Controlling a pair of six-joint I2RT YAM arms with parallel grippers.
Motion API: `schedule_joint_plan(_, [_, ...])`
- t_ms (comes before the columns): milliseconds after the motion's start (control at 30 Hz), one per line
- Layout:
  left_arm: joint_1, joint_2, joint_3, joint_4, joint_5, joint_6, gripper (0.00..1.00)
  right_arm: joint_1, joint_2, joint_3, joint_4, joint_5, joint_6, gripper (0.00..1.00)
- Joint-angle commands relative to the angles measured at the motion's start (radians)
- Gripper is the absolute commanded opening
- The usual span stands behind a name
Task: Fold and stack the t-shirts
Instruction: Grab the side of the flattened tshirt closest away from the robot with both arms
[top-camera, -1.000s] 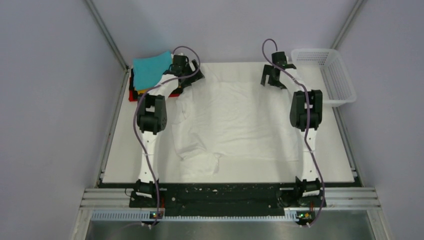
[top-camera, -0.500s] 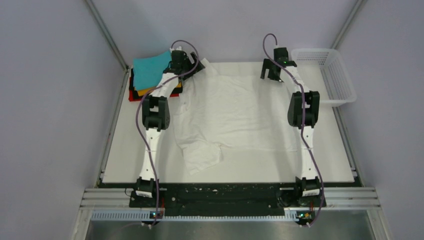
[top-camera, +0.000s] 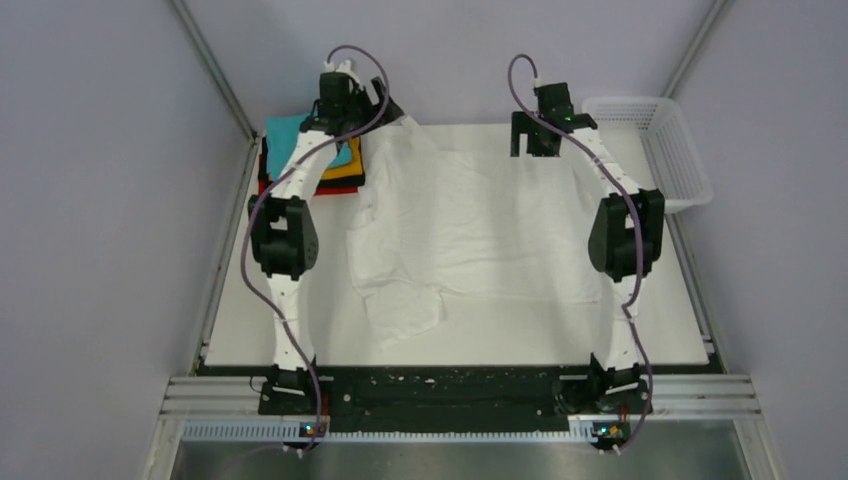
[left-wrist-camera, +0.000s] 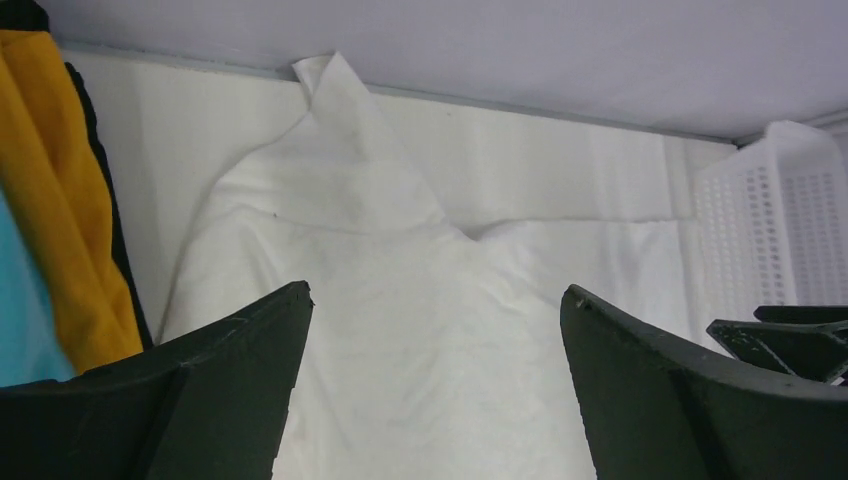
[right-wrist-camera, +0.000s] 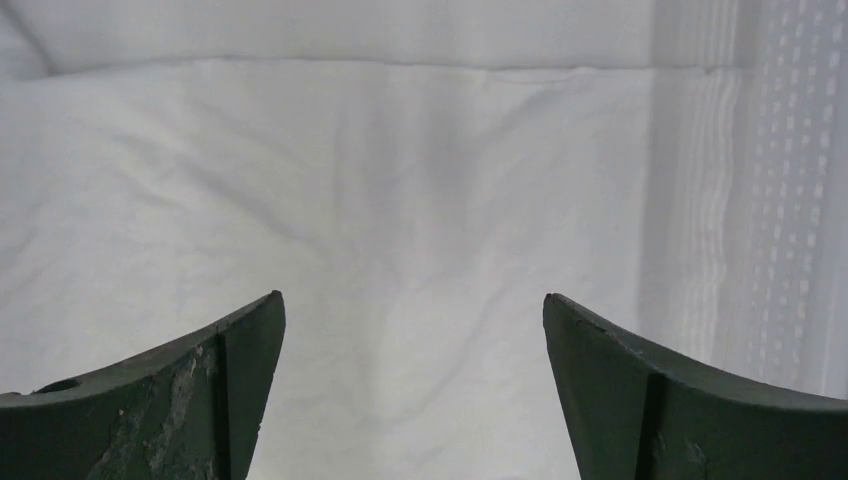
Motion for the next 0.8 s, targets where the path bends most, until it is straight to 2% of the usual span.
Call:
schedule_joint_plan(0, [-0.022, -0.379, -0.254, 0.034, 0.027, 0.095, 0.99, 0.077, -0.396, -0.31, 0.0, 0.073, 0.068, 0.99])
schedule_joint_plan(167, [-0.038, -0.703, -0.657, 0.074, 0.011, 0.035, 0.99, 0.073, -0.828, -0.798, 0.021, 0.108, 0.221, 0.99])
schedule_joint_plan(233, [-0.065, -0.813, -0.811, 0.087, -0.04, 0.003, 0.99, 0.058, -0.972, -0.947, 0.018, 0.13, 0.268, 0.99])
schedule_joint_plan(300, [-0.121, -0.921, -0.946, 0.081, -0.126, -0.022, 0.99, 0.008, -1.086, -1.063, 0.007, 0.085, 0.332, 0.99])
schedule_joint_plan(367, [-0.202, -1.019, -1.064, 0.045, -0.24, -0.048, 0.99, -0.061, -1.166, -1.131, -0.019, -0.015, 0.361, 0.99])
schedule_joint_plan(433, [-0.285, -1.114, -1.141, -0.02, -0.325, -0.075, 0.99, -0.103, -1.228, -1.17, -0.061, -0.023, 0.379, 0.99])
schedule_joint_plan(533, [-0.37, -1.252, -1.243, -0.137, -0.347, -0.149, 0.99, -0.109, -1.308, -1.231, -0.078, 0.045, 0.407, 0.99])
schedule_joint_plan(667, [-0.475, -1.414, -1.391, -0.333, -0.416, -0.261, 0.99, -0.112, -1.368, -1.3, -0.079, 0.062, 0.437, 0.99])
schedule_joint_plan(767, [-0.539, -1.482, -1.457, -0.496, -0.399, -0.352, 0.99, -0.112, -1.37, -1.337, -0.076, 0.042, 0.459, 0.99])
